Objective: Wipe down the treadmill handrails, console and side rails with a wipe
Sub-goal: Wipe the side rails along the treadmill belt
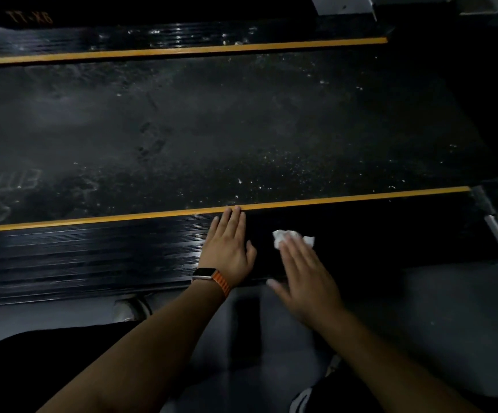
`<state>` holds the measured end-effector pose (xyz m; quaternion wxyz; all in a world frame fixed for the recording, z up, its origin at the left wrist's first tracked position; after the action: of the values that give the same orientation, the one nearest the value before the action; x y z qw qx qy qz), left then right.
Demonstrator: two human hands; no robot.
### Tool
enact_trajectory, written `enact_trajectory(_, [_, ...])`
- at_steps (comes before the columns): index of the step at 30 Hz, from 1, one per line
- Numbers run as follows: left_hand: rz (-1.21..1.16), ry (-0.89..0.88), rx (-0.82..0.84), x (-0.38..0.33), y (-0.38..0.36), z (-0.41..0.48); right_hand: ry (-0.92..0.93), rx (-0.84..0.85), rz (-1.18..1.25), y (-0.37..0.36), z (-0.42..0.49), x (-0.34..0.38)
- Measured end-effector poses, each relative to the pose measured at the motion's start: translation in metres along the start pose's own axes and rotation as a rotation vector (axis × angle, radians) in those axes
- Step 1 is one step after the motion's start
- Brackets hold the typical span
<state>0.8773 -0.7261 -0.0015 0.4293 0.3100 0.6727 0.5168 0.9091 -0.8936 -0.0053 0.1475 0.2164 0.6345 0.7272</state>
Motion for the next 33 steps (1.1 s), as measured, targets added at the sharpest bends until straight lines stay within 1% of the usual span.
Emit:
enact_trajectory(2, [0.01,0.007,0.01,-0.002,-0.002,0.002,0.106,0.01,-0.034,0.002,-0.004,0.005])
enact_trajectory(3, [0.018,0.014,0.019,-0.002,-0.002,0.003,0.112,0.001,-0.045,0.005,-0.008,-0.004])
enact_trajectory(6, [0.016,0.001,0.03,-0.014,-0.003,0.005,-0.006,-0.034,-0.037,0.013,-0.021,-0.039])
enact_trajectory(8, [0.006,-0.032,0.032,-0.026,-0.005,0.007,-0.06,-0.065,-0.027,0.012,-0.024,-0.035])
enact_trajectory(9, [0.005,-0.043,0.033,-0.031,-0.006,0.008,-0.052,-0.072,-0.017,0.009,-0.022,-0.025])
enact_trajectory(11, [0.009,-0.048,0.037,-0.034,-0.007,0.008,0.023,-0.038,-0.014,0.002,-0.021,-0.001])
enact_trajectory(13, [0.007,-0.045,0.039,-0.034,-0.008,0.009,0.096,-0.013,-0.03,0.003,-0.022,0.003])
enact_trajectory(14, [0.008,-0.045,0.039,-0.034,-0.008,0.009,0.104,-0.025,-0.032,0.007,-0.025,-0.004])
enact_trajectory(17, [0.013,-0.042,0.04,-0.036,-0.01,0.011,0.031,-0.086,-0.023,0.016,-0.038,-0.035])
enact_trajectory(20, [0.014,-0.049,0.029,-0.038,-0.012,0.012,-0.026,-0.122,-0.028,0.018,-0.04,-0.026])
enact_trajectory(23, [0.016,-0.065,0.011,-0.042,-0.014,0.013,0.086,-0.081,-0.047,0.01,-0.033,0.01])
enact_trajectory(25, [0.014,-0.063,0.009,-0.044,-0.015,0.014,0.146,-0.06,-0.076,0.01,-0.035,0.006])
enact_trajectory(27, [0.016,-0.061,0.001,-0.046,-0.013,0.015,0.113,-0.076,-0.078,0.013,-0.045,-0.021])
enact_trajectory(30, [0.023,-0.058,0.001,-0.052,-0.014,0.016,-0.03,-0.109,-0.066,0.019,-0.066,-0.067])
enact_trajectory(33, [0.023,-0.054,0.01,-0.056,-0.015,0.017,-0.106,-0.134,-0.047,0.02,-0.065,-0.064])
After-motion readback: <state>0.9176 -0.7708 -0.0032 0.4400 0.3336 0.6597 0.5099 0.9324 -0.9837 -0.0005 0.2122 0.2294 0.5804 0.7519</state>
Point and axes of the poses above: each hand's wrist, its own z-axis towards the middle knuckle, its own y-axis out of the back of the hand, x = y × z, the point moved 10 cm from there along z, towards the middle knuckle, and after that the axes turned 7 degrees about y, right-handed, at the moved point
